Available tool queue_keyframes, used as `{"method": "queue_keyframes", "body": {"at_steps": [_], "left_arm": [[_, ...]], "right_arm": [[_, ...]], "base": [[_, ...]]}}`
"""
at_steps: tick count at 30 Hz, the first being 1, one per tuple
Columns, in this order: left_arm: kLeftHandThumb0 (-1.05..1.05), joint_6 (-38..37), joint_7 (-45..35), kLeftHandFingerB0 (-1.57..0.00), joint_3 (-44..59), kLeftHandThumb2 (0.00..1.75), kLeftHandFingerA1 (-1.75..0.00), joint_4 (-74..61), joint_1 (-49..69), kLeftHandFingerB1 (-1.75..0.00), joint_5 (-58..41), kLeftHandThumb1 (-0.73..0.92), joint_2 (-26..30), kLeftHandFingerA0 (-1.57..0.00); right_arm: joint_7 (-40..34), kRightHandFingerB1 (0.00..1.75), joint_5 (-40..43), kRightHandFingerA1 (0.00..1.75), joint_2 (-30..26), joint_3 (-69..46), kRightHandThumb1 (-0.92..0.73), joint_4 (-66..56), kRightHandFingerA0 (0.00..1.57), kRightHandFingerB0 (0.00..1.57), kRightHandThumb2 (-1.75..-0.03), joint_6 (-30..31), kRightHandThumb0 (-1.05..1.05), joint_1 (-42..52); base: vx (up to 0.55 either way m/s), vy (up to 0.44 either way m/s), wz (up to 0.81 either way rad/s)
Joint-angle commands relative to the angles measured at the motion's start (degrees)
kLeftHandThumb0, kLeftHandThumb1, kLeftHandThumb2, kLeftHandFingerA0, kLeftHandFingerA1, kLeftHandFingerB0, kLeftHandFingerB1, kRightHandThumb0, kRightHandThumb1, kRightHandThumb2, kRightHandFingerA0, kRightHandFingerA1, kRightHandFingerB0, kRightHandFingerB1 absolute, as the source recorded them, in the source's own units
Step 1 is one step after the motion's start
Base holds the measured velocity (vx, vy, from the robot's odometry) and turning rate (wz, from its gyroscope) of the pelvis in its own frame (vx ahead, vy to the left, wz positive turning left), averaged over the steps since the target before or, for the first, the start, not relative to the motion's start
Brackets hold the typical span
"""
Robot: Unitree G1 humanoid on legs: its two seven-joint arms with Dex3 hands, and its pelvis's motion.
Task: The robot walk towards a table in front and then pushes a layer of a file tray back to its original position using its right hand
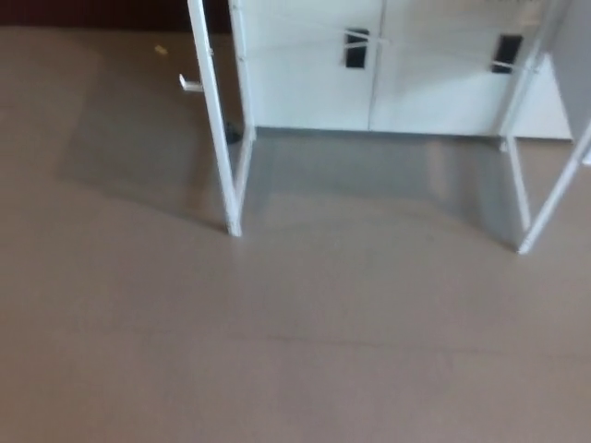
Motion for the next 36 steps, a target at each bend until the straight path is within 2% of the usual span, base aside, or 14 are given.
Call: {"method": "queue_keyframes", "body": {"at_steps": [1,7,21,31,32,36], "left_arm": [[-0.34,-1.26,0.28,-0.45,-0.17,0.61,-0.46,0.31,0.21,-0.42,0.51,0.39,1.21,-0.52],[-0.33,-1.41,-0.05,-0.46,-0.13,0.60,-0.46,0.63,0.17,-0.42,0.08,0.39,1.16,-0.54],[-0.35,-1.93,0.76,-0.47,-1.01,0.61,-0.46,0.84,0.02,-0.43,0.79,0.39,1.74,-0.54],[-0.34,-0.80,0.19,-0.46,-0.82,0.60,-0.46,0.35,0.03,-0.42,-0.02,0.39,1.66,-0.54],[-0.33,-1.06,0.40,-0.47,-0.89,0.60,-0.46,0.47,0.04,-0.42,0.18,0.40,1.61,-0.55],[-0.34,-1.45,0.49,-0.45,-1.15,0.61,-0.46,0.83,-0.38,-0.42,0.61,0.40,1.79,-0.53]], "right_arm": [[-0.66,0.48,-1.13,0.55,-0.98,0.63,-0.43,1.21,0.75,0.59,-0.52,-1.45,-0.34,-0.50],[-0.57,0.48,-1.41,0.55,-1.27,1.05,-0.43,2.00,0.77,0.59,-0.52,-2.21,-0.32,-0.76],[-0.43,0.49,-1.09,0.56,-1.14,1.12,-0.43,3.50,0.78,0.59,-0.52,-3.16,-0.30,-1.46],[-0.74,0.49,-1.55,0.57,-1.17,1.39,-0.43,3.95,0.81,0.61,-0.53,-3.24,-0.30,-2.14],[-0.73,0.48,-1.86,0.55,-1.41,1.54,-0.43,4.00,0.82,0.62,-0.52,-3.47,-0.36,-2.09],[-0.60,0.49,-1.59,0.57,-1.38,1.45,-0.44,4.52,0.81,0.61,-0.53,-2.88,-0.27,-2.98]], "base": [[0.46,-0.190,0.01],[0.28,-0.070,-0.08],[0.24,0.127,-0.02],[0.16,-0.227,0.11],[0.05,-0.224,-0.09],[0.04,-0.125,-0.01]]}}
